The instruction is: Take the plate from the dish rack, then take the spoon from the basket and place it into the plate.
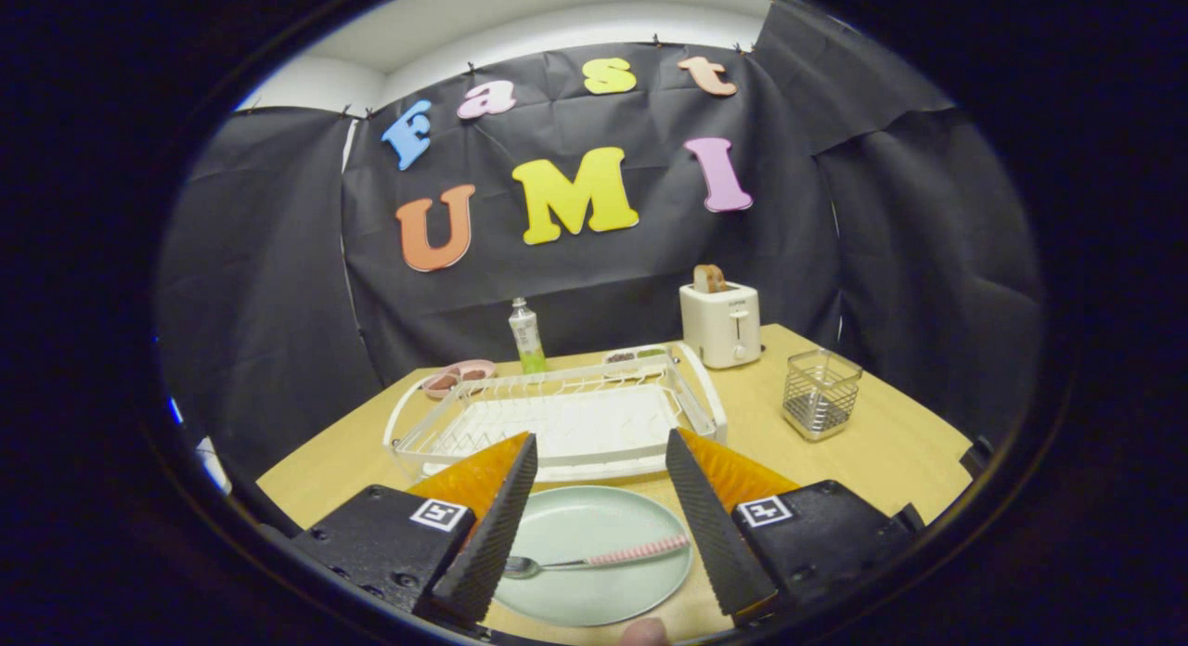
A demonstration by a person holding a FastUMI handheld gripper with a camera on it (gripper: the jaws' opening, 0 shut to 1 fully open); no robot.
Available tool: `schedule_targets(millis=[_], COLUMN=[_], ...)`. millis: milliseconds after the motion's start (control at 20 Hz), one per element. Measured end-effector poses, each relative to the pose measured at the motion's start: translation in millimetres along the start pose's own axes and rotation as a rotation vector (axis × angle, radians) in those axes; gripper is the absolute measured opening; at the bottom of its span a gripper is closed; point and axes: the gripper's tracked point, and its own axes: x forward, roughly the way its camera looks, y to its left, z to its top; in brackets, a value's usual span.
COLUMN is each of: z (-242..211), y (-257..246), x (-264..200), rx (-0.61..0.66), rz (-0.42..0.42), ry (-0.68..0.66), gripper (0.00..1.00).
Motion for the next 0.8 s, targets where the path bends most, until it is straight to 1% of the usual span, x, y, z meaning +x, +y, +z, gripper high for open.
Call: schedule_targets(millis=[150,500,700,800], z=[6,19,14,11], y=[-9,-33,-42,-40], x=[-14,-72,-102,-119], rx=[-0.020,-0.086,-0.084,-0.079], rz=[0.009,0.001,-0.009,-0.002], ry=[-0.025,-0.133,-0.175,-0.185], gripper=[0.97,0.99,1.00,1.00])
